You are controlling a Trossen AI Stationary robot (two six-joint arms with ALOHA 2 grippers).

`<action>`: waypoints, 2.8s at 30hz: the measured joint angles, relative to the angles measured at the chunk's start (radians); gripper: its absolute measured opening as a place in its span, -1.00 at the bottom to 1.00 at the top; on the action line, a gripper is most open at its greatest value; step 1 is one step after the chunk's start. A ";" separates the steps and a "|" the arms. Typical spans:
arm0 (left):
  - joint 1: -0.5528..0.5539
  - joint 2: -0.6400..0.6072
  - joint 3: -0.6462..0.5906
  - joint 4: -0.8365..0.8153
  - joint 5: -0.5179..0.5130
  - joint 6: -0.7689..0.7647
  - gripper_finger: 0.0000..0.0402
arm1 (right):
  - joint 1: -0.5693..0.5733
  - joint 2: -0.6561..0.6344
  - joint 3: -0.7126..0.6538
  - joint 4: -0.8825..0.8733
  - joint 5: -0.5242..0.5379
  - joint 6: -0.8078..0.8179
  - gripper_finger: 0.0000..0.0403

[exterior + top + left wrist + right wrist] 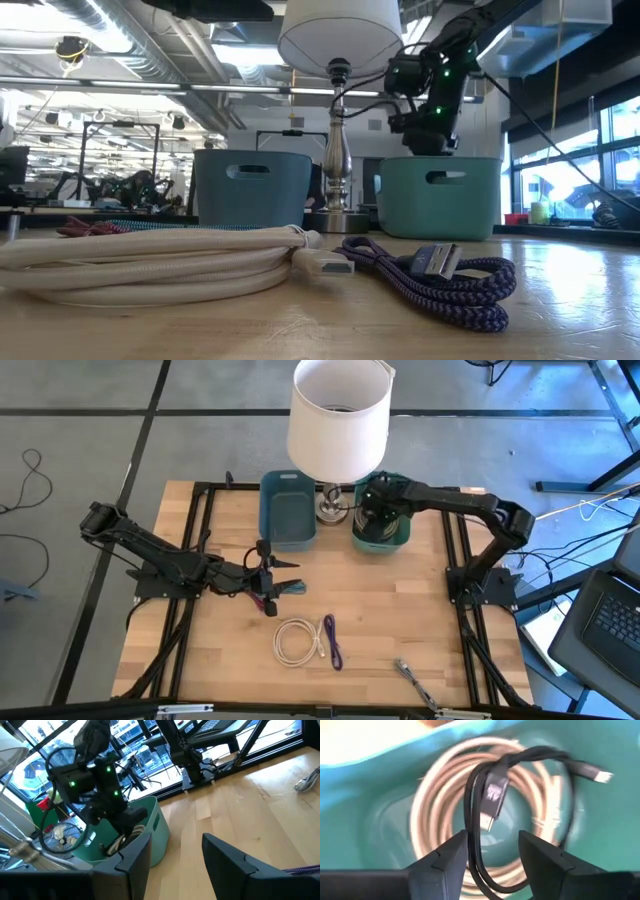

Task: Pick & Place USB Port
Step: Put the white hdmi cable into the green bin

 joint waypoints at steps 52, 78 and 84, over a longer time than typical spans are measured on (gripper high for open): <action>-0.131 0.126 0.000 -0.451 0.371 -0.715 -0.16 | 1.336 -0.229 0.000 0.314 0.796 0.465 -0.43; -0.069 0.370 0.000 -0.326 0.476 -0.729 -0.16 | 1.334 -0.229 0.000 0.320 0.783 0.467 -0.43; -0.065 0.418 0.000 -0.312 0.487 -0.725 -0.16 | 1.334 -0.229 0.000 0.319 0.781 0.467 -0.43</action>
